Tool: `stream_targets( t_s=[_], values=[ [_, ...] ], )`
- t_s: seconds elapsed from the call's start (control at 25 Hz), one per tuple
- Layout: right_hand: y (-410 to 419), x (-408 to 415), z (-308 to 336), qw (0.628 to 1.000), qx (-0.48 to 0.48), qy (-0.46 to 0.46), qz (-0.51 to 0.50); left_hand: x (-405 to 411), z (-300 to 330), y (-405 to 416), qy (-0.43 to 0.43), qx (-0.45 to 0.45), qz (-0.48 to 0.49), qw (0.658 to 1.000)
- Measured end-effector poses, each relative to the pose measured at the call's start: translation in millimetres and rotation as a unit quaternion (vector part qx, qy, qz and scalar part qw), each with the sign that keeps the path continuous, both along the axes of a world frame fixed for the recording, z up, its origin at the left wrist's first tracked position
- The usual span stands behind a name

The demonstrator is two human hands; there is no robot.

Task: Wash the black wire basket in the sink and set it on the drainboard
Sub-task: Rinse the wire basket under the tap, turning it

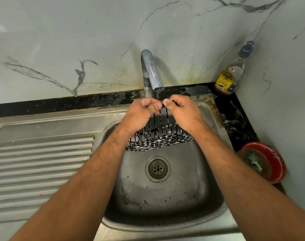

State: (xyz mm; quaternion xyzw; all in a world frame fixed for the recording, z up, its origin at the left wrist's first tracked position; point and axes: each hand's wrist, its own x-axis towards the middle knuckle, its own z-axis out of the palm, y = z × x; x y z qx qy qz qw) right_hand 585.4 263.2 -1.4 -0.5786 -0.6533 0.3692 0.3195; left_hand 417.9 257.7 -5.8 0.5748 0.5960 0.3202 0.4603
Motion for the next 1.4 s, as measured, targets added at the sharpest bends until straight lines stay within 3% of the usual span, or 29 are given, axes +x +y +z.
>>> stream_targets(
  t_s=[0.2, 0.4, 0.8, 1.04, 1.4],
  values=[
    [-1, 12, -7, 0.991, -0.057, 0.123, 0.021, -20, 1, -4, 0.104, -0.040, -0.054, 0.992],
    [5, 5, 3, 0.996, -0.048, -0.031, 0.064, -15, 9, -4, 0.096, -0.065, -0.030, 0.993],
    [5, -14, 10, 0.991, -0.067, 0.013, 0.116, -37, 10, -12, 0.064, -0.094, 0.000, 0.994],
    [7, -32, 19, 0.988, -0.056, -0.040, 0.139, -48, -7, -21, 0.021, -0.093, 0.028, 0.995],
    [12, -25, 32, 0.992, -0.064, -0.029, 0.105, -34, 2, -16, 0.012, -0.068, 0.071, 0.995]
  ],
)
